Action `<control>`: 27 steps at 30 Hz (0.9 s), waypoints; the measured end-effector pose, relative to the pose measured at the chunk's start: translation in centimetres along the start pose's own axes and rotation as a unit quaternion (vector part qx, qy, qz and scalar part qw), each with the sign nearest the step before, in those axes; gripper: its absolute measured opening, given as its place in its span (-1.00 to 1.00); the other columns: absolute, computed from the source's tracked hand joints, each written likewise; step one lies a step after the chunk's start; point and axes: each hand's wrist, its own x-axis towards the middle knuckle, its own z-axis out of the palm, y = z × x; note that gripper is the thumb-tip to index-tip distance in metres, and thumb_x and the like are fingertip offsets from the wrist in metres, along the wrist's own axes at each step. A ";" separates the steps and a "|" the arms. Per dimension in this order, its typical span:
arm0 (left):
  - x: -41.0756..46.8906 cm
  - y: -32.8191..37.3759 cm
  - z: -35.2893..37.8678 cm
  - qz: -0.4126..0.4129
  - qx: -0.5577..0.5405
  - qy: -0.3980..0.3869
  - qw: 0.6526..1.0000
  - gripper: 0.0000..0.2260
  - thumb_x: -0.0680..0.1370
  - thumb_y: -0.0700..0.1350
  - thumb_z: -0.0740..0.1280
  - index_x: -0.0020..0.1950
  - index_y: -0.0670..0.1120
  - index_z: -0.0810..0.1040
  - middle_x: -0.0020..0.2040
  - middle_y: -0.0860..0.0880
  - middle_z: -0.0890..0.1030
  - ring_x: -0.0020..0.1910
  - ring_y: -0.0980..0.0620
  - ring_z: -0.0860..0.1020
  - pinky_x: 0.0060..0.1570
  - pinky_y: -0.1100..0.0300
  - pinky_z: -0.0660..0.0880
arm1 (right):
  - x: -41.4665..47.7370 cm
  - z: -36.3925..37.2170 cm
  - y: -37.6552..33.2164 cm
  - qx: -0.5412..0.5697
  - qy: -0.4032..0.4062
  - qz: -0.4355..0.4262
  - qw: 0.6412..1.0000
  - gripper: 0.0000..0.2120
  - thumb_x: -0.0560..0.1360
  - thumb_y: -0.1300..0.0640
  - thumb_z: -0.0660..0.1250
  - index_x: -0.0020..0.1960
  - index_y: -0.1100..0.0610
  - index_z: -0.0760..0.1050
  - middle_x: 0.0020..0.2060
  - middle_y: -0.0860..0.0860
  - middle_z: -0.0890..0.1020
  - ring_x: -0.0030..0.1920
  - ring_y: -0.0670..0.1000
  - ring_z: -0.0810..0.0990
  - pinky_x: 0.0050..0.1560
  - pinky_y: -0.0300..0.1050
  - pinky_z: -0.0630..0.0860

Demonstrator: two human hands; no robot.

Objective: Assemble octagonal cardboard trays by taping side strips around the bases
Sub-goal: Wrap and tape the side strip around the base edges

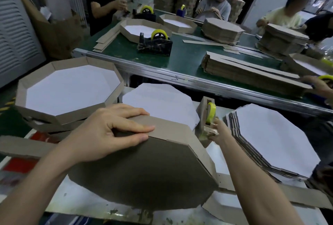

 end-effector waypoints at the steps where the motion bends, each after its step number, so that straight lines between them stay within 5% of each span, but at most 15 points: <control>1: 0.1 0.0 0.0 0.002 -0.003 0.003 1.000 -0.73 0.41 0.28 0.30 0.11 0.41 0.57 0.23 0.29 0.55 0.31 0.31 0.41 0.24 0.26 0.37 | -0.4 -0.3 0.5 0.027 0.010 -0.012 1.000 -0.83 0.54 0.26 0.27 0.12 0.22 0.42 -0.20 0.11 0.49 -0.33 0.02 0.47 -0.37 -0.13 0.35; 4: 0.1 0.1 0.1 0.008 -0.006 0.013 1.000 -0.73 0.41 0.27 0.31 0.10 0.39 0.58 0.21 0.31 0.56 0.28 0.30 0.44 0.23 0.35 0.39 | -1.4 -1.7 3.1 0.015 0.055 -0.072 0.996 -0.79 0.49 0.33 0.35 0.11 0.35 0.48 -0.19 0.14 0.57 -0.24 0.04 0.57 -0.36 -0.21 0.50; 7: 0.0 0.3 0.2 0.015 0.001 0.017 1.000 -0.74 0.41 0.27 0.31 0.10 0.40 0.58 0.21 0.34 0.55 0.27 0.31 0.44 0.24 0.42 0.35 | -1.1 -2.8 5.5 -0.035 0.045 -0.090 0.994 -0.78 0.47 0.31 0.42 0.03 0.45 0.53 -0.01 0.24 0.62 -0.03 0.11 0.59 -0.04 -0.13 0.53; 12: -0.2 0.0 0.2 0.015 0.015 0.012 1.000 -0.73 0.44 0.27 0.27 0.12 0.43 0.54 0.25 0.33 0.52 0.31 0.31 0.40 0.25 0.39 0.34 | -0.1 -3.8 6.4 -0.118 0.028 -0.113 0.986 -0.82 0.53 0.25 0.37 -0.24 0.28 0.57 0.08 0.13 0.52 0.08 0.02 0.46 0.11 -0.09 0.39; 17: -0.5 -0.4 0.3 0.026 0.028 0.018 0.999 -0.73 0.48 0.22 0.29 0.17 0.38 0.55 0.28 0.24 0.53 0.32 0.23 0.42 0.29 0.18 0.40 | 0.3 -4.7 6.5 -0.148 0.025 -0.127 0.981 -0.84 0.53 0.26 0.37 -0.22 0.28 0.56 0.12 0.08 0.56 0.07 0.04 0.55 0.06 -0.13 0.44; 23: -0.9 -0.6 0.3 0.029 0.053 0.017 0.998 -0.72 0.51 0.25 0.25 0.22 0.46 0.46 0.31 0.25 0.51 0.33 0.21 0.40 0.27 0.04 0.42 | -1.0 -5.7 5.7 -0.217 -0.007 -0.127 0.968 -0.79 0.58 0.24 0.34 0.06 0.41 0.58 0.01 0.30 0.64 -0.06 0.13 0.62 0.09 0.03 0.58; 27: -1.0 -0.6 0.4 0.042 0.086 0.009 0.995 -0.71 0.55 0.23 0.20 0.26 0.45 0.44 0.32 0.23 0.49 0.36 0.19 0.38 0.30 0.01 0.40 | -4.6 -2.5 3.2 -0.375 -0.099 -0.156 0.909 -0.87 0.55 0.30 0.35 0.04 0.29 0.64 -0.02 0.24 0.66 -0.03 0.13 0.65 0.12 0.11 0.62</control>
